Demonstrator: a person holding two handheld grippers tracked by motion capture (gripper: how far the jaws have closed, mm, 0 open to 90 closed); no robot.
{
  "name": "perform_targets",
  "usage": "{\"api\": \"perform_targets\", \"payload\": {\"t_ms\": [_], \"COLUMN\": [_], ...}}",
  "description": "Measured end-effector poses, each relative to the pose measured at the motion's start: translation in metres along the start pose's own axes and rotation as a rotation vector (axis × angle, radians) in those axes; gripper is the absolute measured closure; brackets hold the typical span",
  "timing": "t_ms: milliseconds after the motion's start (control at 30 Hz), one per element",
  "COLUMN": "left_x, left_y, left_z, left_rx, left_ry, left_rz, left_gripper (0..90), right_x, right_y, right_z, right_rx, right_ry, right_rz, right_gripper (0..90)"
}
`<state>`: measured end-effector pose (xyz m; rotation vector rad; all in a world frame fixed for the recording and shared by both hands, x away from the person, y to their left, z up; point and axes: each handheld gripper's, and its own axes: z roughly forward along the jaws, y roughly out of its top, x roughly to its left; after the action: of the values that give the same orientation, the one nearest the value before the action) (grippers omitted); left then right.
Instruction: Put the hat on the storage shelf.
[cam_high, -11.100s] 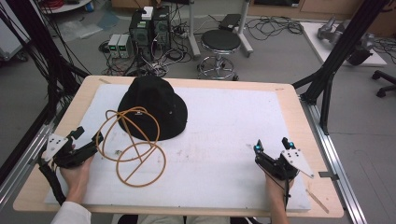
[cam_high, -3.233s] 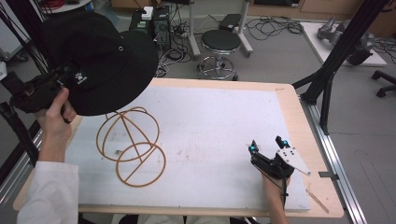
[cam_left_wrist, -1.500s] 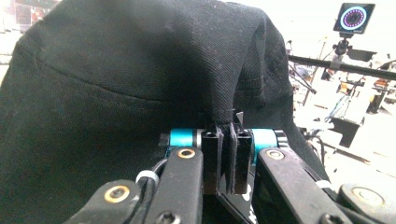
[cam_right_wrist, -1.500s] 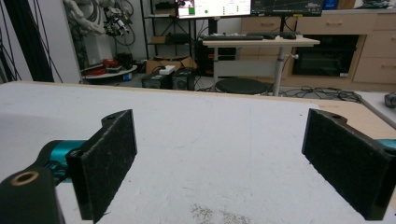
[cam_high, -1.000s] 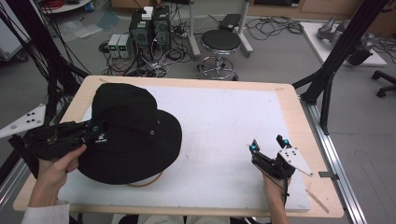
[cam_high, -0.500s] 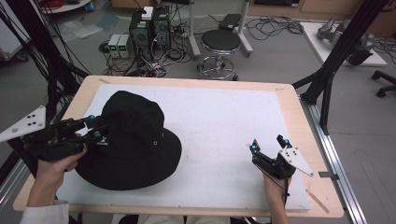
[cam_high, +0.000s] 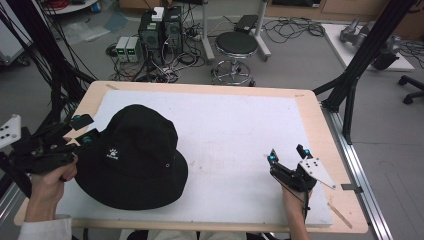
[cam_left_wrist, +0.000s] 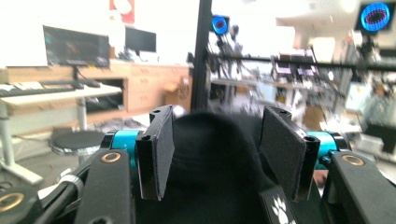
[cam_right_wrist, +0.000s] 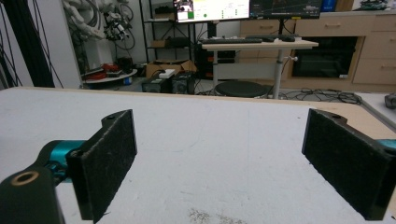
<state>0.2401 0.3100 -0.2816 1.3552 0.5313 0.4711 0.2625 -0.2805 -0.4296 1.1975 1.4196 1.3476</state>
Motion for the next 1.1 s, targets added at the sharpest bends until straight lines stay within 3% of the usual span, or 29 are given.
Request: {"api": "perform_targets", "payload": {"t_ms": [67,100,200,400,533,700,800,833,900,933,967,1000,1033,1067,1100], "left_x": [0.002,0.002,0.006,0.009,0.01,0.013,0.016,0.02,0.021,0.024,0.024,0.028,0.028,0.033,0.035], "left_y": [0.001,0.001,-0.002,-0.004,-0.004,-0.007,-0.01,-0.012,-0.013,-0.015,-0.015,-0.018,-0.018,-0.022,-0.024], "left_z": [-0.006,-0.006,-0.013,-0.018,-0.019,-0.018,-0.017,-0.018,-0.019,-0.02,-0.02,-0.023,-0.023,-0.025,-0.026], "left_rx": [-0.055,-0.055,-0.12,-0.17,-0.162,-0.146,-0.138,-0.137,-0.134,-0.127,-0.127,-0.116,-0.116,-0.118,-0.116], "left_ry": [0.035,0.035,0.105,0.219,0.292,0.325,0.36,0.393,0.405,0.452,0.452,0.499,0.499,0.537,0.545], "left_rz": [-0.015,-0.015,-0.033,-0.02,0.004,0.011,0.014,0.011,0.01,0.024,0.024,0.035,0.035,0.026,0.021], "left_gripper": [44.6,44.7,45.1,45.6,45.7,45.6,45.6,45.6,45.5,45.5,45.5,45.5,45.4,45.4,45.4], "right_x": [0.0,0.0,0.0,-0.001,-0.002,-0.003,-0.003,-0.003,-0.003,-0.004,-0.003,-0.004,-0.004,-0.004,-0.004], "right_y": [0.0,0.0,0.0,0.0,0.001,0.0,0.0,0.0,0.0,0.0,0.0,0.0,0.0,0.0,0.0], "right_z": [0.0,0.0,-0.001,-0.001,-0.001,-0.002,-0.002,-0.003,-0.003,-0.003,-0.003,-0.003,-0.003,-0.003,-0.003], "right_rx": [-0.001,-0.001,-0.001,-0.002,-0.004,-0.006,-0.004,-0.004,-0.004,-0.003,-0.001,-0.001,0.0,0.0,-0.001], "right_ry": [0.0,0.0,-0.002,0.0,-0.001,-0.003,-0.004,-0.003,-0.004,-0.003,-0.005,-0.005,-0.005,-0.005,-0.004], "right_rz": [0.0,0.0,0.002,-0.002,0.001,-0.006,-0.003,-0.004,-0.004,-0.003,0.001,0.001,0.001,-0.001,-0.003], "right_gripper": [9.3,9.3,9.3,9.3,9.3,9.3,9.3,9.3,9.3,9.3,9.3,9.3,9.3,9.3,9.3]}}
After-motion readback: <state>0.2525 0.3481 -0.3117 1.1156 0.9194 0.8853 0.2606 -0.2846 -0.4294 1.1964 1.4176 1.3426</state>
